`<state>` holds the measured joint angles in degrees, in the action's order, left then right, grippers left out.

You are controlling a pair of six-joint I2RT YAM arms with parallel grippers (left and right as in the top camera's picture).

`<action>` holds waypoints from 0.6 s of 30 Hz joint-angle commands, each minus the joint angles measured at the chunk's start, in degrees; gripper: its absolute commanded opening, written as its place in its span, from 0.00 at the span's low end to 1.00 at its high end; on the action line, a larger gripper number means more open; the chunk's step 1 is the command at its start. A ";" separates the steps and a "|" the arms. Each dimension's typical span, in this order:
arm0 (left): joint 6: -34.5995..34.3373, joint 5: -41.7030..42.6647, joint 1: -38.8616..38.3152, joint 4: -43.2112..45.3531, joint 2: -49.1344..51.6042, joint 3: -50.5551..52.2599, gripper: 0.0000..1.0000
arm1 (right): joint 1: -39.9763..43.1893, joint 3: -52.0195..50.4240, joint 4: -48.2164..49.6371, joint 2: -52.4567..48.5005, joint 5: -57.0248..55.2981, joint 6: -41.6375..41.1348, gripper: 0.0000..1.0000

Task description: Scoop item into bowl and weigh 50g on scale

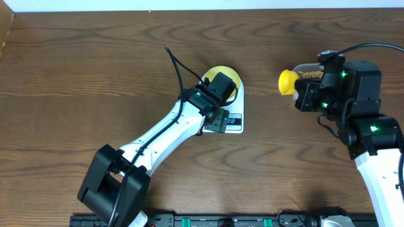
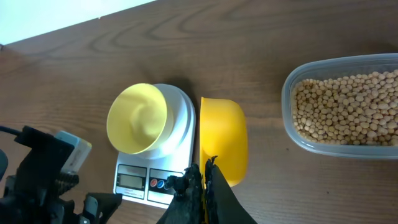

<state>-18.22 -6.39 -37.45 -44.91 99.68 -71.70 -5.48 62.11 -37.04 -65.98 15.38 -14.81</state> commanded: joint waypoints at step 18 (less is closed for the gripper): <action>-1.25 -4.83 -3.15 1.18 0.31 0.11 0.93 | 0.28 1.20 0.17 0.07 -0.46 0.74 0.01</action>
<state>-18.65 -9.72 -40.62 -44.14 99.68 -71.70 -5.48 62.11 -37.04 -65.98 15.38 -14.81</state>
